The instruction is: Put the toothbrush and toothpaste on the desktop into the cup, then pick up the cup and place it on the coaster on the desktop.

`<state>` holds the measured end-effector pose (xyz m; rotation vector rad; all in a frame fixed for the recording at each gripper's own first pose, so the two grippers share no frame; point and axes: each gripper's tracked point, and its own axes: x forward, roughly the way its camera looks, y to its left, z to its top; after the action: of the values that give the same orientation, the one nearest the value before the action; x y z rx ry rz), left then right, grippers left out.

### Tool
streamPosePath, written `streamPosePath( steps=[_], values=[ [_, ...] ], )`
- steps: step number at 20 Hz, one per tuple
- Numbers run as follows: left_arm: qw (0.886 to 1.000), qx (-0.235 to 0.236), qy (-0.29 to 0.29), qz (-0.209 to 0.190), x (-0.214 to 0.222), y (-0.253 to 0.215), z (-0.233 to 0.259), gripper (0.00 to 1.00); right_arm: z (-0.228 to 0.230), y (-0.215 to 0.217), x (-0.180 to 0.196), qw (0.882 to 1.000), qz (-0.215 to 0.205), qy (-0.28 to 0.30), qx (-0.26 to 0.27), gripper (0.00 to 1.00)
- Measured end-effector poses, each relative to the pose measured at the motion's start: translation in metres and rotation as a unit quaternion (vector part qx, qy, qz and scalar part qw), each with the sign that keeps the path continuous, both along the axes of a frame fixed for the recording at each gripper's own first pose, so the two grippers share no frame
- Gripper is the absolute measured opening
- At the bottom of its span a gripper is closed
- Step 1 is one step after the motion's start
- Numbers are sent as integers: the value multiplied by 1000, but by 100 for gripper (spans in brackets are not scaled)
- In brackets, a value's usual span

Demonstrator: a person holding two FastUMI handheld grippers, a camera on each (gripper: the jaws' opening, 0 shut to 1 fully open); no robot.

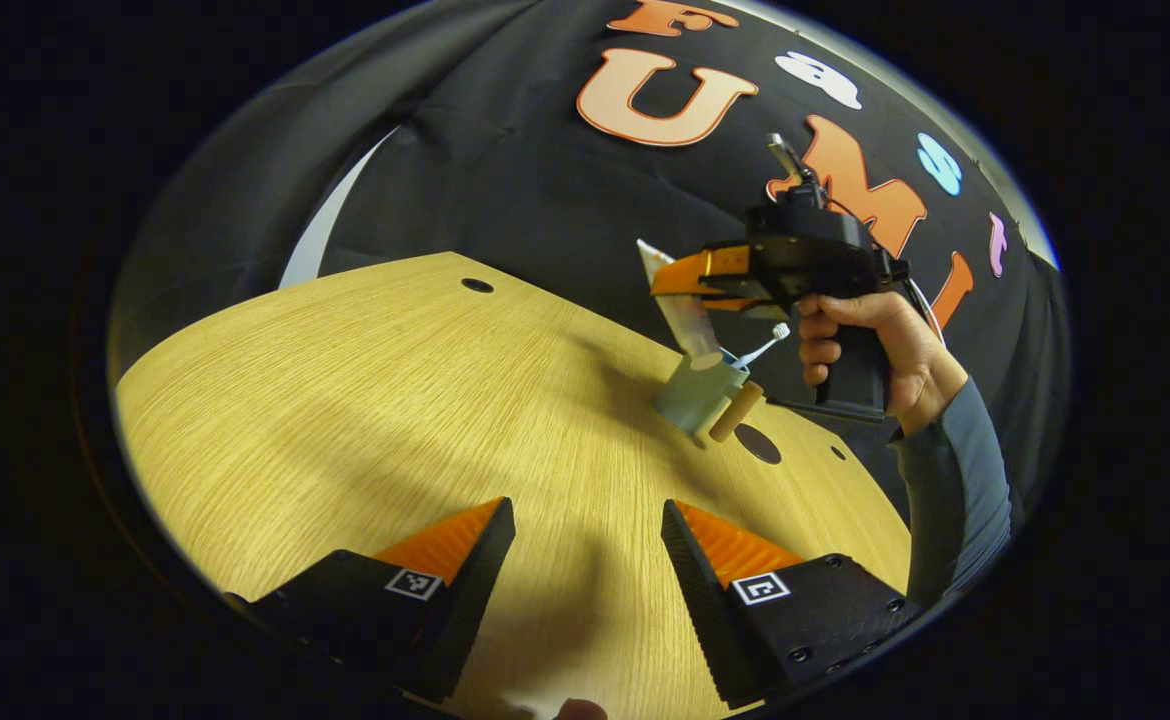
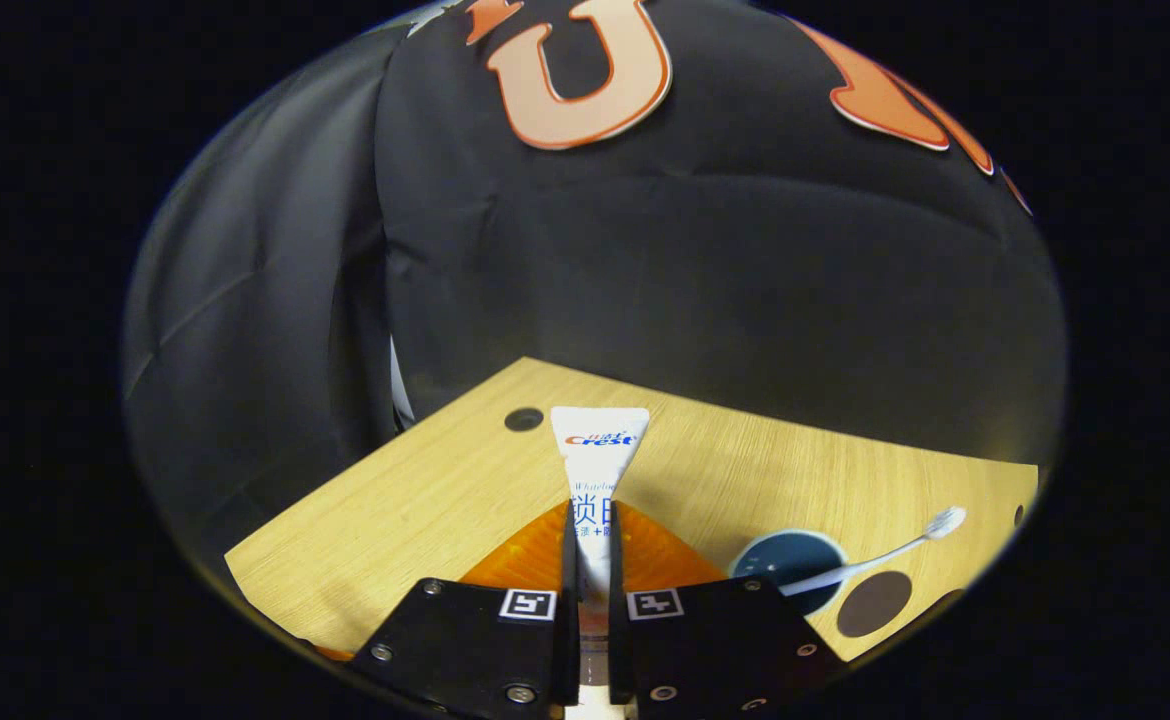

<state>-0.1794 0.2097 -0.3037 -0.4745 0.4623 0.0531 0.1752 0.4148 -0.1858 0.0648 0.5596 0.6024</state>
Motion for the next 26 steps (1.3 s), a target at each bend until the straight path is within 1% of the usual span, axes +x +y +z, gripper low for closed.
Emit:
streamPosePath(
  steps=[2,5,12,15,17,18,20,22,25,26],
  values=[
    [1000,0,1,-3,1,-3,0,89,2,1,1,999,-21,-36,22,11],
    [1000,0,2,-4,5,-5,1,89,1,3,4,995,-40,-74,54,11],
    [1000,1,8,-6,9,-10,1,89,11,1,8,983,-65,-146,86,11],
    [1000,0,9,-7,9,-11,2,89,4,3,13,981,-71,-163,82,11],
    [1000,1,10,-7,12,-13,0,89,-2,1,21,978,-85,-168,85,11],
    [1000,1,11,-8,11,-14,0,89,-6,-4,26,977,-96,-167,91,12],
    [1000,2,12,-6,9,-15,0,90,-16,-14,32,976,-104,-161,107,11],
    [1000,2,15,-4,10,-16,0,89,-23,-16,32,977,-104,-158,99,11],
    [1000,-1,19,-7,12,-22,-3,90,-30,-23,30,977,-106,-169,75,11],
    [1000,-1,20,-9,13,-25,-3,89,-31,-23,29,978,-103,-166,74,13]
  ],
)
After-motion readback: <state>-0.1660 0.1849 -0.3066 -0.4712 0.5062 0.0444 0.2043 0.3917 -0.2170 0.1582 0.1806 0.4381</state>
